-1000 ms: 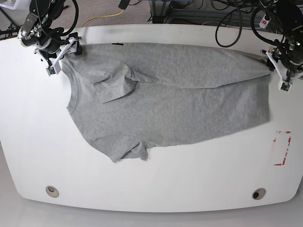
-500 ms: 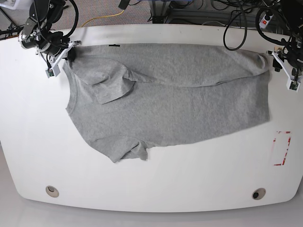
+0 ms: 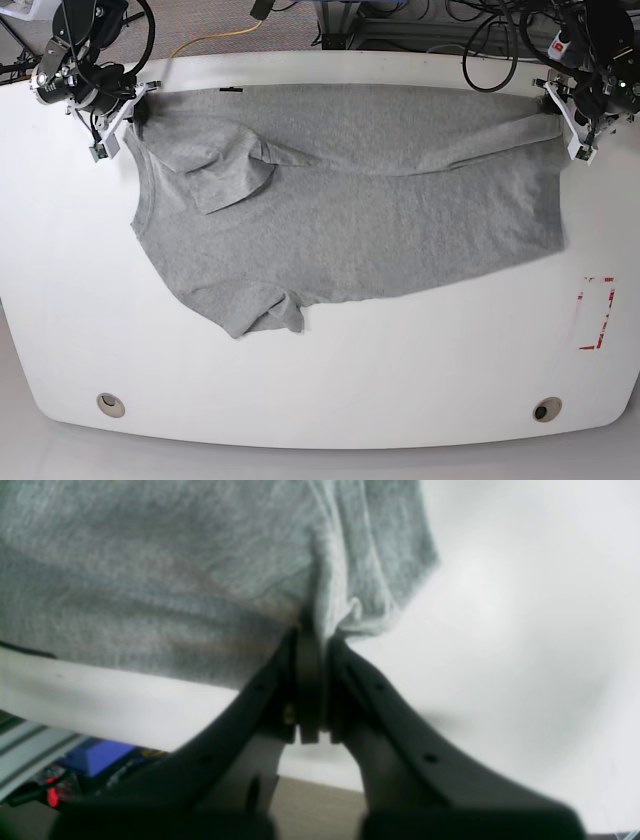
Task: Fold the T-shirt properly
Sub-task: 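Regrasp the shirt edge with the left gripper and tug it outward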
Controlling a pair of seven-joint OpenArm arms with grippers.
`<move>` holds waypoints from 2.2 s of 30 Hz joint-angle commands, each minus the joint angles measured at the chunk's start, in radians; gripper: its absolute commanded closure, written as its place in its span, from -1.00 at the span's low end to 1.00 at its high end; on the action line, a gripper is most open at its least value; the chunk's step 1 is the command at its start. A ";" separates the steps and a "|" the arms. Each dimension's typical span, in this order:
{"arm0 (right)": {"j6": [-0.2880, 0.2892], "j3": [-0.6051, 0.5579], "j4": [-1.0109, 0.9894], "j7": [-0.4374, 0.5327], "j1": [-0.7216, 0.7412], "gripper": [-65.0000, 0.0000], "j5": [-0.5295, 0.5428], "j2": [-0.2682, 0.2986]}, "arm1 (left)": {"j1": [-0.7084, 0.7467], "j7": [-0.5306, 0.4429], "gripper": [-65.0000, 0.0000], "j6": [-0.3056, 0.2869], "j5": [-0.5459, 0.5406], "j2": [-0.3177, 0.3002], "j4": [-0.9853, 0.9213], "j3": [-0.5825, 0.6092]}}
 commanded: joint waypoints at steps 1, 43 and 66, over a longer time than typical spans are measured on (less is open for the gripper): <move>0.001 0.007 0.012 0.004 -0.008 1.00 0.001 0.036 | 0.030 -0.021 -0.06 0.001 0.008 -0.018 0.037 -0.005; 0.001 0.012 0.061 0.004 -0.038 0.11 0.050 0.056 | -0.125 0.141 -0.07 0.001 -0.219 -0.012 0.163 -0.065; 0.001 0.007 0.061 0.004 -0.038 0.11 0.050 0.054 | -0.071 0.141 0.44 0.001 -0.219 -0.048 0.011 0.034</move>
